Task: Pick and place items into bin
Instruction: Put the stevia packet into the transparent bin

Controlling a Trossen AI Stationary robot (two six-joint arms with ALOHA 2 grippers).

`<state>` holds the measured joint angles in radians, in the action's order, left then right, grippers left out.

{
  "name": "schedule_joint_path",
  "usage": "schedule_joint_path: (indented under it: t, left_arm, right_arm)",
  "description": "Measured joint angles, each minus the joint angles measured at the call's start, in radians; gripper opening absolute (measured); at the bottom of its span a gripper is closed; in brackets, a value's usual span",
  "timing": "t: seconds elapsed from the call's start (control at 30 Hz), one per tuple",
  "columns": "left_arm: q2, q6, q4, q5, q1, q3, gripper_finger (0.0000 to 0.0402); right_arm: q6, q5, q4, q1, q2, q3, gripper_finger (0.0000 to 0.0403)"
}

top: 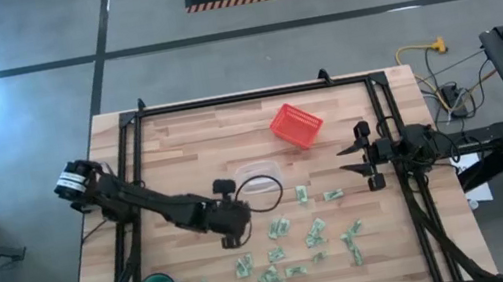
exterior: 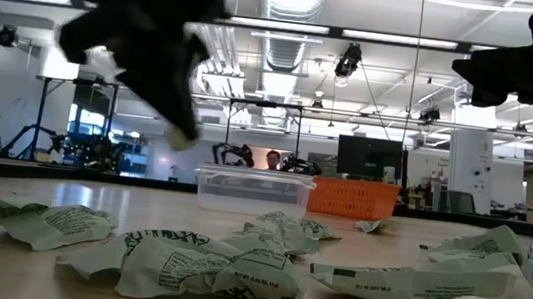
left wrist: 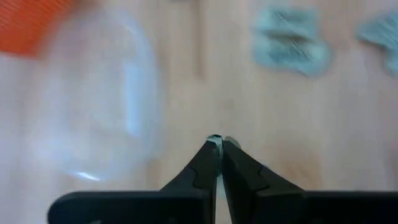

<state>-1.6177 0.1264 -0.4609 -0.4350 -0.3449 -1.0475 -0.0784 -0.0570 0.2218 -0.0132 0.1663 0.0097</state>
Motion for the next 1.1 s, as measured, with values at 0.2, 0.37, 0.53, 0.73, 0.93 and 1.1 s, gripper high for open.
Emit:
schedule_joint_path:
  t: [0.2,0.37,0.53,0.73,0.93,1.1]
  left_arm:
    - [0.002,-0.197,0.143,-0.26,0.044,-0.011,0.0002]
    - [0.002,-0.238,0.173,-0.229,0.128,-0.002,0.0002]
    - [0.002,-0.24,0.192,-0.203,0.19,0.018,0.0002]
    - [0.001,-0.244,0.192,-0.086,0.252,0.022,0.0017]
    - [0.001,-0.245,0.192,-0.075,0.256,0.02,0.0092]
    - [0.003,-0.237,0.168,-0.062,0.254,0.018,0.014]
  right_arm:
    - [0.0,0.0,0.0,0.0,0.001,0.0,0.0153]
    - [0.001,0.0,-0.001,0.0,0.001,0.0,0.0153]
    - [0.011,0.0,-0.001,0.0,0.001,0.0,0.0149]
    - [0.019,-0.001,-0.001,0.0,0.001,0.0,0.015]
    - [0.019,-0.003,-0.001,0.0,0.001,0.0,0.0147]
    - [0.019,-0.003,-0.002,0.0,0.001,0.0,0.0143]
